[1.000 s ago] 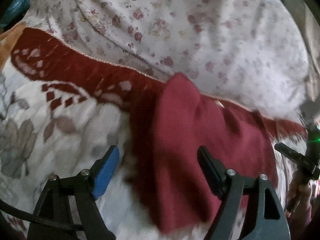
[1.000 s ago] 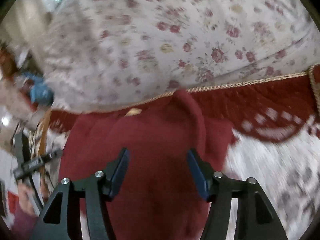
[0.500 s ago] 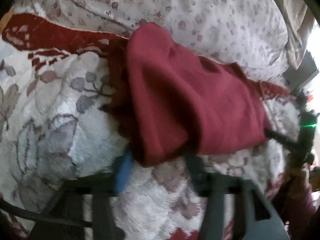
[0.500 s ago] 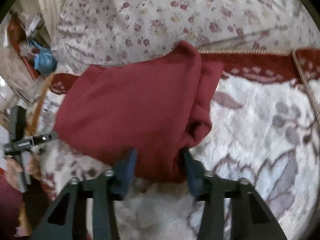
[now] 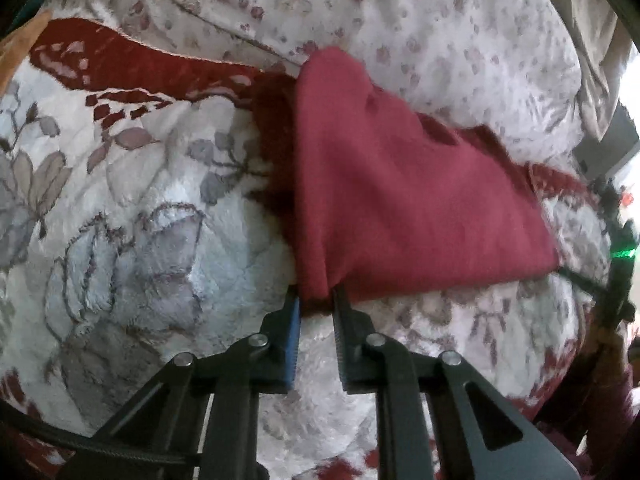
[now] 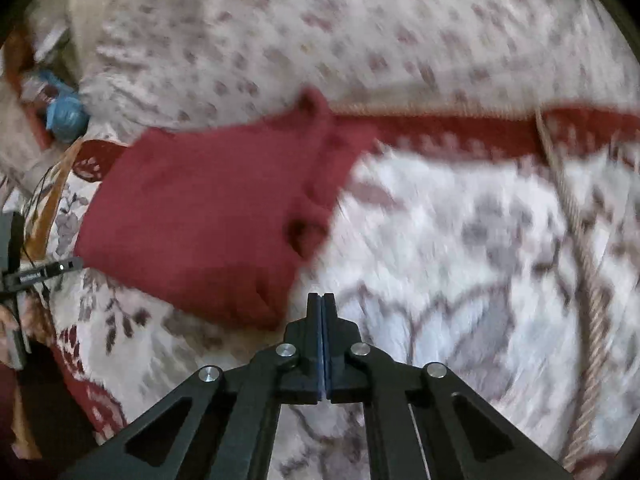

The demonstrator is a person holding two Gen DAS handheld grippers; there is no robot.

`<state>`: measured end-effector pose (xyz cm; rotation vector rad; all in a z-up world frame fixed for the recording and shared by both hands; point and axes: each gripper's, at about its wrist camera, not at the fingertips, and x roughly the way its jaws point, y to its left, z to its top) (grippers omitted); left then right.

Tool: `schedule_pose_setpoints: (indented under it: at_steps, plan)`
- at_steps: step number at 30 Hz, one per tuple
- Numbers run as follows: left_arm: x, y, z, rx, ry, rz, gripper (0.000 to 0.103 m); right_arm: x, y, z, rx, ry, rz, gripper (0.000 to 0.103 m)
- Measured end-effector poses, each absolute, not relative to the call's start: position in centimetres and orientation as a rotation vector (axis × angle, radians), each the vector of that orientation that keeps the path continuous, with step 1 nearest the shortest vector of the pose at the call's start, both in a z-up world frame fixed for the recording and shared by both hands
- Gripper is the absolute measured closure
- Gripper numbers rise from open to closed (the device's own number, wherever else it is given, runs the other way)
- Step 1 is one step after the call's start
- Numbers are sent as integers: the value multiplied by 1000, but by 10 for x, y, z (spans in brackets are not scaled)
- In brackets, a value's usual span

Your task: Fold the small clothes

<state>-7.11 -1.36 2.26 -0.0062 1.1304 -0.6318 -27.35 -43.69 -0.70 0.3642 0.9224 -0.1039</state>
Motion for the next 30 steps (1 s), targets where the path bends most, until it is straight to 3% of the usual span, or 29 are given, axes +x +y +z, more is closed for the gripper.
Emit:
schedule_pose_setpoints:
  at_steps: [4, 5, 6, 8, 9, 12, 18, 22, 26, 30]
  plan:
    - [-69, -13, 37, -13, 1122, -581, 53, -280, -445, 6, 403, 874, -101, 100]
    - [-69, -15, 42, -12, 1099, -578, 46, -278, -443, 15, 393, 852, -100, 94]
    - [-70, -18, 46, -12, 1080, -574, 44, -275, -441, 20, 392, 837, -92, 87]
    - [-67, -26, 54, -5, 1048, -546, 38, -260, -435, 32, 391, 800, -88, 46]
    - [-65, -30, 56, -2, 1037, -534, 36, -248, -429, 36, 388, 785, -79, 43]
    - [-54, -48, 56, -4, 1016, -487, 28, -209, -416, 40, 366, 796, -40, 43]
    - [-21, -63, 27, -18, 1044, -337, 27, -116, -400, 16, 369, 890, -62, 43]
    - [-16, -53, 10, -30, 1010, -332, 10, -77, -426, -1, 314, 887, -245, 43]
    - [-12, -52, 7, -56, 1020, -344, 8, -61, -464, -23, 476, 896, -309, 43]
    - [-13, -53, 8, -49, 1019, -344, 8, -64, -448, -5, 422, 876, -346, 43]
